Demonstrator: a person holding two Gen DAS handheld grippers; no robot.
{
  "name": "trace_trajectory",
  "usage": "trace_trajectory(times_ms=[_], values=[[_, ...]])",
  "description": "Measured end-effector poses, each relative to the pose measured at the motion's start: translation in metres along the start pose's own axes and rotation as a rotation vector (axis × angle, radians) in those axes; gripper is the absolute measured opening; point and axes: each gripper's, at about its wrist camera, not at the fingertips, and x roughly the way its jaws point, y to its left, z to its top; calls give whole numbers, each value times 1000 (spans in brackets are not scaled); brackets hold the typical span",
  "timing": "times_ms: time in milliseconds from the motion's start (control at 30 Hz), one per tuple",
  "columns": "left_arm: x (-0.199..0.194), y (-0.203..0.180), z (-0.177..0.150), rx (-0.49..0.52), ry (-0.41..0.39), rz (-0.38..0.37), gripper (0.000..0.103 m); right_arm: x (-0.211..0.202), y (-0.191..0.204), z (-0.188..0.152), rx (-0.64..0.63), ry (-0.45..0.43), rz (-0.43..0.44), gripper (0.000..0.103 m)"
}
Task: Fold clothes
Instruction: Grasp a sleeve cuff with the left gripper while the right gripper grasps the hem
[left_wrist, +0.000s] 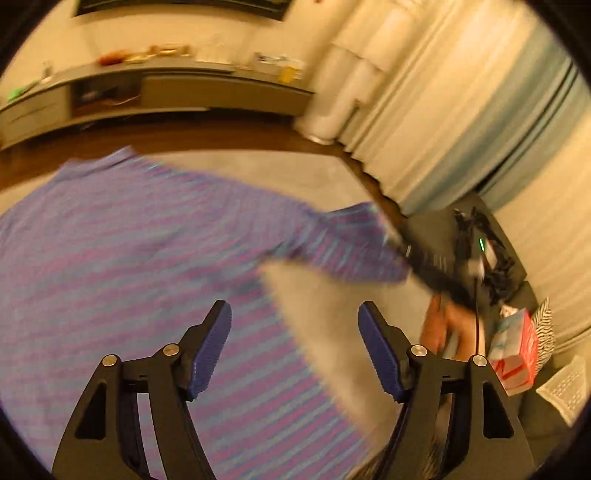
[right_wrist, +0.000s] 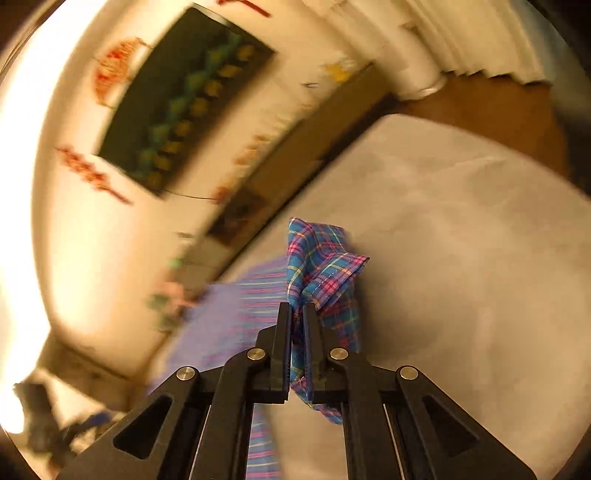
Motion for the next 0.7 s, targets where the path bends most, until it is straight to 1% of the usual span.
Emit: trace_trajectory(times_ms=[33,67,100,133,167,200,233,267,333,400,433,467,500,533,567,600,667,700], values=[[24,-8,15,-7,31,-40,74,1,8,-3,0,1,50,6],[42,-10,24,-19,53,-61,74,4,15,-5,-4,11,79,6],[69,-13,33,-54,82,-84,74,8,22,-7,-12,24,105,6],[89,-15,39,-84,99,-99,74,16,27,-6,-32,34,114,6],[100,-15,40,-96,110,-106,74,24,29,-4,-58,45,111,6],[117,-17,42,-104,122,-106,74,25,39,-10,-88,61,111,6],[129,-20,43,-94,129,-105,74,31,42,-10,-113,74,111,6],[138,-23,40,-76,136,-88,74,37,44,-9,-137,87,111,6],[151,-28,35,-46,148,-57,74,52,46,-6,-174,109,112,6],[159,-25,30,-32,141,-45,74,70,47,-2,-197,128,113,6],[164,-23,28,-26,137,-40,70,79,48,0,-208,137,113,6],[165,-19,26,-30,132,-48,39,88,48,2,-220,146,114,6],[166,-15,25,-36,127,-60,17,97,49,4,-231,156,115,6],[168,-10,24,-43,144,-48,7,106,49,5,-243,165,115,6],[168,-5,21,-47,146,-8,6,115,50,7,-254,174,116,6],[164,-4,22,-42,139,13,6,125,44,16,-282,157,129,6],[150,-1,28,-32,115,48,5,129,43,14,-280,154,96,8],[138,0,34,-35,97,56,5,129,42,12,-272,155,71,12]])
